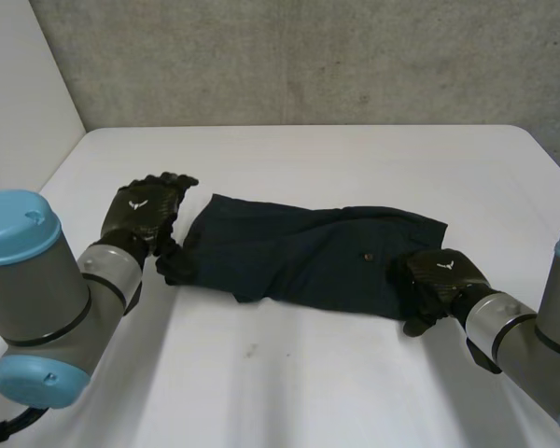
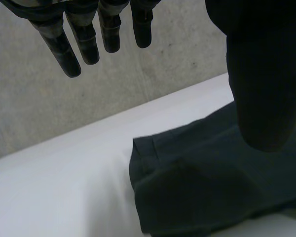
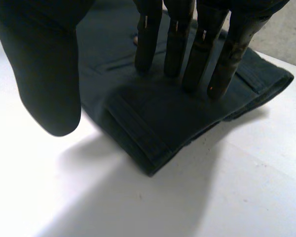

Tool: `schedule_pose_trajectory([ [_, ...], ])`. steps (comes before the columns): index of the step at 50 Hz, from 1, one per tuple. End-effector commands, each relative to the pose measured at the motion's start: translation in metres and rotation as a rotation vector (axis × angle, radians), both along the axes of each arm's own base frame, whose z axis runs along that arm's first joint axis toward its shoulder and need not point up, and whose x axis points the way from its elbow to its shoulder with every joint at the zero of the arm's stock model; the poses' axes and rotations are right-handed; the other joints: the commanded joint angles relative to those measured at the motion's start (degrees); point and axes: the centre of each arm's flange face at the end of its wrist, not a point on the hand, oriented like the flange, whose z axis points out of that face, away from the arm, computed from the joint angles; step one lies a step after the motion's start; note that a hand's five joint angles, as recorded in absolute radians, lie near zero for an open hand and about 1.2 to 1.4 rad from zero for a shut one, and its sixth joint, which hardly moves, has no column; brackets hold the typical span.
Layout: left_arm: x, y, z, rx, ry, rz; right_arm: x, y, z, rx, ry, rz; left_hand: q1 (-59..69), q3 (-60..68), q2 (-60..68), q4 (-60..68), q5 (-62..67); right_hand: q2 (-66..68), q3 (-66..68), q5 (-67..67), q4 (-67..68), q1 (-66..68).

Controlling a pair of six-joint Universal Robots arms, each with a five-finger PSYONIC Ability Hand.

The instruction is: Fold the shorts.

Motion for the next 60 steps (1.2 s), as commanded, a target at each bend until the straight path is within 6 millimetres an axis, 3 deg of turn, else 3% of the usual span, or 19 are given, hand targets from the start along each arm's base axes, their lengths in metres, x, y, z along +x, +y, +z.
schedule_pose_trajectory([
  [1, 0.006, -0.004, -0.006, 0.017, 0.002, 0.023, 0.001, -0.014, -0.013, -0.057, 0.014, -0.020, -0.8, -2.1, -1.4, -1.5, -2.4, 12.8, 12.9, 14.3, 12.9, 17.2],
  [10, 0.005, 0.000, -0.010, 0.031, -0.005, 0.020, 0.003, -0.024, -0.021, -0.101, 0.043, -0.019, -0.8, -2.1, -1.4, -1.5, -2.4, 30.8, 30.9, 32.3, 30.9, 35.1],
  [14, 0.005, 0.002, -0.010, 0.031, -0.005, 0.017, 0.003, -0.026, -0.024, -0.100, 0.061, -0.014, -0.7, -1.9, -1.2, -1.3, -2.2, 50.4, 50.5, 51.9, 50.5, 54.8],
  [22, 0.006, 0.002, -0.010, 0.032, -0.005, 0.019, -0.003, -0.027, -0.015, -0.115, 0.094, -0.011, -0.7, -1.9, -1.2, -1.3, -2.2, 50.5, 50.6, 51.9, 50.5, 54.8],
  [30, 0.007, 0.001, -0.009, 0.032, -0.002, 0.027, -0.050, -0.034, -0.001, -0.088, 0.337, -0.011, -0.8, -2.1, -1.4, -1.5, -2.4, 50.5, 50.6, 51.9, 50.5, 54.8],
  [34, 0.008, 0.001, -0.007, 0.030, -0.002, 0.029, -0.074, -0.043, 0.007, -0.122, 0.553, 0.030, -0.8, -2.1, -1.4, -1.5, -2.4, 50.5, 50.6, 51.9, 50.5, 54.8],
  [41, 0.008, 0.001, -0.002, 0.017, 0.009, 0.029, -0.073, -0.054, 0.037, -0.265, 0.705, 0.102, -1.0, -2.2, -1.6, -1.7, -2.6, 50.5, 50.6, 51.9, 50.5, 54.8],
  [44, 0.008, 0.002, 0.002, 0.009, 0.014, 0.029, -0.052, -0.054, 0.052, -0.348, 0.690, 0.150, -1.0, -2.3, -1.6, -1.7, -2.6, 50.5, 50.6, 51.9, 50.5, 54.8],
  [45, 0.008, 0.002, 0.004, 0.003, 0.017, 0.026, -0.033, -0.050, 0.062, -0.409, 0.678, 0.198, -1.0, -2.3, -1.6, -1.7, -2.6, 50.5, 50.6, 51.9, 50.5, 54.8],
  [47, 0.009, 0.003, 0.004, 0.003, 0.017, 0.026, -0.015, -0.045, 0.070, -0.461, 0.665, 0.239, -1.0, -2.3, -1.6, -1.7, -2.6, 50.5, 50.6, 51.9, 50.5, 54.8],
  [48, 0.009, 0.004, 0.005, 0.001, 0.018, 0.025, 0.005, -0.037, 0.077, -0.519, 0.654, 0.294, -1.0, -2.3, -1.6, -1.7, -2.6, 50.5, 50.6, 51.9, 50.5, 54.8],
  [51, 0.009, 0.004, 0.009, -0.012, 0.024, 0.025, 0.037, -0.021, 0.085, -0.598, 0.624, 0.381, -1.0, -2.3, -1.6, -1.7, -2.6, 50.5, 50.6, 51.9, 50.5, 54.8],
  [52, 0.009, 0.005, 0.010, -0.015, 0.025, 0.025, 0.060, -0.007, 0.088, -0.644, 0.589, 0.458, -1.0, -2.3, -1.6, -1.7, -2.6, 50.5, 50.6, 51.9, 50.5, 54.8],
  [56, 0.009, 0.005, 0.015, -0.025, 0.029, 0.028, 0.106, 0.028, 0.071, -0.677, 0.489, 0.682, -1.0, -2.3, -1.6, -1.7, -2.6, 50.5, 50.6, 51.9, 50.5, 54.8],
  [60, 0.009, 0.006, 0.020, -0.041, 0.035, 0.027, 0.128, 0.056, 0.046, -0.639, 0.401, 0.863, -1.0, -2.3, -1.6, -1.7, -2.6, 50.5, 50.6, 51.9, 50.5, 54.8],
])
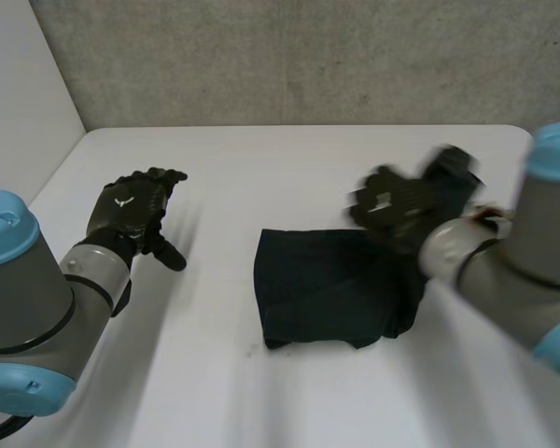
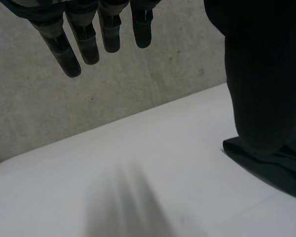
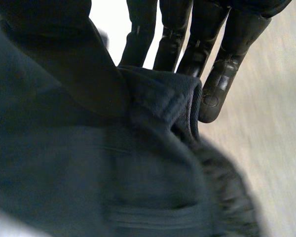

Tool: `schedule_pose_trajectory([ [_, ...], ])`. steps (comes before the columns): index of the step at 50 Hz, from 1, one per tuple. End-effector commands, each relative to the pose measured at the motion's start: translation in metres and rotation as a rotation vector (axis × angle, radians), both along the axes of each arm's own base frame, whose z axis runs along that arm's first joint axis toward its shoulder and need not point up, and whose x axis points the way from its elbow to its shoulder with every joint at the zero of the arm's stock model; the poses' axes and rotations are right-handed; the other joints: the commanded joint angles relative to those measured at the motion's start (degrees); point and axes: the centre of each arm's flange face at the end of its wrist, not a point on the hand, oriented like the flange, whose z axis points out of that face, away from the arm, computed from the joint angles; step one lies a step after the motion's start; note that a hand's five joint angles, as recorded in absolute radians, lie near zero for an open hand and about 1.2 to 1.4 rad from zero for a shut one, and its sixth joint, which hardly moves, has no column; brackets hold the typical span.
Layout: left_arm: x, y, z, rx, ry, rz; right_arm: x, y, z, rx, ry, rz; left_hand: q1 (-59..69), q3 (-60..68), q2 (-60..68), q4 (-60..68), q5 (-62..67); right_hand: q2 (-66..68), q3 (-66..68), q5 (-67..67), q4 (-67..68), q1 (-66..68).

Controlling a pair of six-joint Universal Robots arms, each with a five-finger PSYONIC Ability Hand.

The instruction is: Fold the shorts.

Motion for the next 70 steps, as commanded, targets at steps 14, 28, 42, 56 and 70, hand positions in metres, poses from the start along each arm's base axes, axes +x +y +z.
schedule_pose_trajectory([
  [14, -0.008, -0.008, 0.034, -0.104, 0.038, -0.016, 0.063, 0.059, -0.030, 0.449, -0.271, 0.262, -1.0, -2.3, -1.6, -1.7, -2.6, -47.8, -47.8, -45.0, -48.5, -36.5],
  [28, -0.077, 0.004, 0.062, -0.088, 0.091, -0.188, 0.000, -0.011, 0.054, 0.579, -0.841, -0.208, -1.0, -2.3, -1.6, -1.7, -2.6, -57.5, -57.5, -54.7, -58.2, -46.2],
  [42, -0.134, 0.002, -0.020, 0.134, -0.033, -0.194, 0.002, -0.037, -0.018, 0.721, -0.672, -0.384, -0.3, -1.6, -0.9, -1.0, -1.9, -57.5, -57.5, -54.7, -58.2, -46.2],
  [56, -0.117, 0.010, -0.060, 0.233, -0.276, -0.139, 0.005, -0.039, -0.049, 0.720, -0.556, -0.376, -0.5, -1.7, -1.1, -1.1, -2.1, -57.5, -57.5, -54.7, -58.2, -46.2],
  [70, -0.090, 0.017, -0.065, 0.252, -0.420, -0.020, 0.009, -0.039, -0.071, 0.704, -0.454, -0.348, -1.0, -2.2, -1.6, -1.7, -2.6, -57.5, -57.5, -54.7, -58.2, -46.2],
])
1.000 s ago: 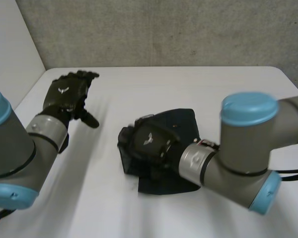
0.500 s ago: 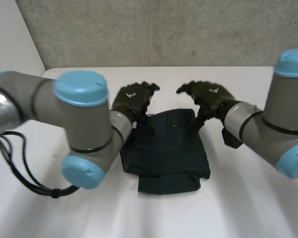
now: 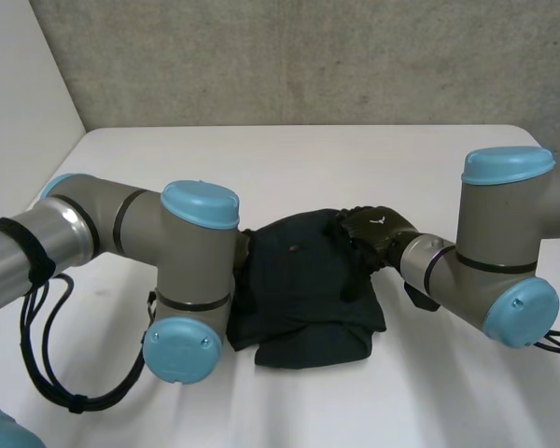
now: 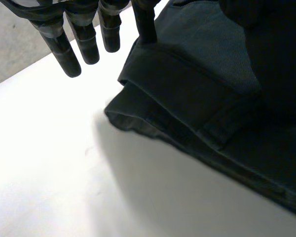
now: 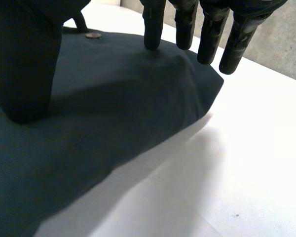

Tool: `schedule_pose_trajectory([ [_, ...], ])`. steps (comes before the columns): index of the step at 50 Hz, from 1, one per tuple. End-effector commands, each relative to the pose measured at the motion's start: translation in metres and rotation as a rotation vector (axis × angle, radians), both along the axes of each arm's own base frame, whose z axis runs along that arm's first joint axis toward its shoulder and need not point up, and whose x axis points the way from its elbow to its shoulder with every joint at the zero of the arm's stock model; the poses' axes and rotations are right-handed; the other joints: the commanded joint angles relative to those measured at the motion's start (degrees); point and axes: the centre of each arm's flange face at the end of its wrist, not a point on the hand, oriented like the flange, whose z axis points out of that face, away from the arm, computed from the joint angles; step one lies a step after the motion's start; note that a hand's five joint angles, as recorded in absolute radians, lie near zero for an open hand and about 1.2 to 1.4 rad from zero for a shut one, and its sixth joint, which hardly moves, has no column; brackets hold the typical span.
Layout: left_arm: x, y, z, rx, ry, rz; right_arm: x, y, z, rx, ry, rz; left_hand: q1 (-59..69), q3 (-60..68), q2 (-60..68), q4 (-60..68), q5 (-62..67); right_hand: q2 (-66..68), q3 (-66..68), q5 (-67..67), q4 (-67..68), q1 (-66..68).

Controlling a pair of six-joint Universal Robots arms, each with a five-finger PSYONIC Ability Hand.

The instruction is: Fold the shorts.

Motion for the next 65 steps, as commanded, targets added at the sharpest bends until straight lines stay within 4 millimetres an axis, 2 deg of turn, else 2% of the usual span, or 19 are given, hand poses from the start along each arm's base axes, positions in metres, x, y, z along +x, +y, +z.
schedule_pose_trajectory([
  [1, 0.011, 0.011, -0.005, 0.030, -0.055, 0.003, 0.000, -0.002, -0.015, 0.009, 0.040, 0.010, -1.0, -2.2, -1.6, -1.6, -2.6, -2.8, -2.3, -4.0, -3.7, -1.9],
  [8, 0.011, 0.019, -0.005, 0.038, -0.062, -0.011, -0.001, -0.002, -0.034, 0.040, 0.076, 0.006, -1.0, -2.3, -1.6, -1.7, -2.6, -2.8, -2.3, -4.0, -3.7, -1.9],
  [14, 0.012, 0.021, -0.003, 0.041, -0.061, -0.013, -0.004, -0.002, -0.030, 0.035, 0.081, -0.004, -1.0, -2.3, -1.6, -1.7, -2.6, -2.8, -2.3, -4.0, -3.7, -1.9],
  [16, 0.013, 0.021, 0.000, 0.037, -0.058, -0.013, -0.005, -0.003, -0.020, 0.015, 0.070, -0.005, -1.0, -2.2, -1.6, -1.7, -2.6, -2.8, -2.3, -4.0, -3.7, -1.9],
  [18, 0.014, 0.020, 0.016, 0.013, -0.029, -0.014, -0.006, -0.003, -0.008, -0.013, 0.055, -0.008, -1.0, -2.3, -1.6, -1.7, -2.6, -2.8, -2.3, -4.0, -3.7, -1.9],
  [20, 0.015, 0.019, 0.032, -0.011, 0.006, -0.022, -0.007, -0.001, 0.015, -0.061, 0.022, -0.016, -1.0, -2.3, -1.6, -1.7, -2.6, -2.8, -2.3, -4.0, -3.7, -1.9],
  [22, 0.016, 0.019, 0.062, -0.055, 0.074, -0.044, -0.008, 0.000, 0.033, -0.110, -0.002, -0.022, -1.0, -2.3, -1.6, -1.7, -2.6, -2.8, -2.3, -4.0, -3.7, -1.9],
  [23, 0.017, 0.020, 0.075, -0.074, 0.098, -0.050, -0.009, 0.000, 0.051, -0.166, -0.029, -0.037, -1.0, -2.3, -1.6, -1.7, -2.6, -2.8, -2.3, -4.0, -3.7, -1.9],
  [24, 0.022, 0.020, 0.103, -0.115, 0.156, -0.058, -0.010, -0.001, 0.061, -0.195, -0.046, -0.052, -1.0, -2.3, -1.6, -1.7, -2.6, -2.8, -2.3, -4.0, -3.7, -1.9],
  [25, 0.027, 0.020, 0.118, -0.139, 0.187, -0.057, -0.012, -0.002, 0.071, -0.228, -0.062, -0.072, -1.0, -2.3, -1.6, -1.7, -2.6, -2.8, -2.3, -4.0, -3.7, -1.9],
  [26, 0.032, 0.019, 0.132, -0.159, 0.219, -0.052, -0.015, -0.003, 0.083, -0.260, -0.080, -0.100, -1.0, -2.2, -1.6, -1.7, -2.6, -2.8, -2.3, -4.0, -3.7, -1.9],
  [27, 0.040, 0.018, 0.151, -0.191, 0.260, -0.044, -0.024, -0.004, 0.110, -0.329, -0.119, -0.171, -0.8, -2.1, -1.4, -1.5, -2.4, -2.8, -2.3, -4.0, -3.7, -1.9],
  [28, 0.055, 0.016, 0.177, -0.228, 0.325, -0.022, -0.029, -0.004, 0.125, -0.368, -0.138, -0.203, -0.3, -1.6, -0.9, -1.0, -1.9, -2.8, -2.3, -4.0, -3.7, -1.9],
  [30, 0.068, 0.015, 0.198, -0.255, 0.372, -0.006, -0.041, -0.001, 0.153, -0.431, -0.156, -0.272, 0.7, -0.5, 0.1, 0.0, -0.9, -2.8, -2.3, -4.0, -3.7, -1.9],
  [31, 0.074, 0.014, 0.207, -0.263, 0.386, 0.001, -0.056, 0.002, 0.179, -0.484, -0.156, -0.339, 1.4, 0.1, 0.8, 0.7, -0.2, -2.8, -2.3, -4.0, -3.7, -1.9],
  [33, 0.095, 0.013, 0.227, -0.264, 0.397, 0.038, -0.068, 0.006, 0.192, -0.486, -0.140, -0.380, 1.2, 0.0, 0.6, 0.5, -0.4, -2.8, -2.3, -4.0, -3.7, -1.9],
  [38, 0.118, 0.015, 0.232, -0.165, 0.363, 0.094, -0.077, 0.011, 0.188, -0.392, -0.084, -0.394, -0.5, -1.7, -1.1, -1.1, -2.1, -2.8, -2.3, -4.0, -3.7, -1.9],
  [43, 0.118, 0.016, 0.227, -0.142, 0.349, 0.093, -0.078, 0.011, 0.183, -0.379, -0.080, -0.401, -1.0, -2.3, -1.6, -1.7, -2.6, -2.8, -2.3, -4.0, -3.7, -1.9],
  [65, 0.118, 0.020, 0.222, -0.137, 0.340, 0.092, -0.084, 0.022, 0.197, -0.410, -0.146, -0.416, -1.0, -2.3, -1.6, -1.7, -2.6, -2.8, -2.3, -4.0, -3.7, -1.9],
])
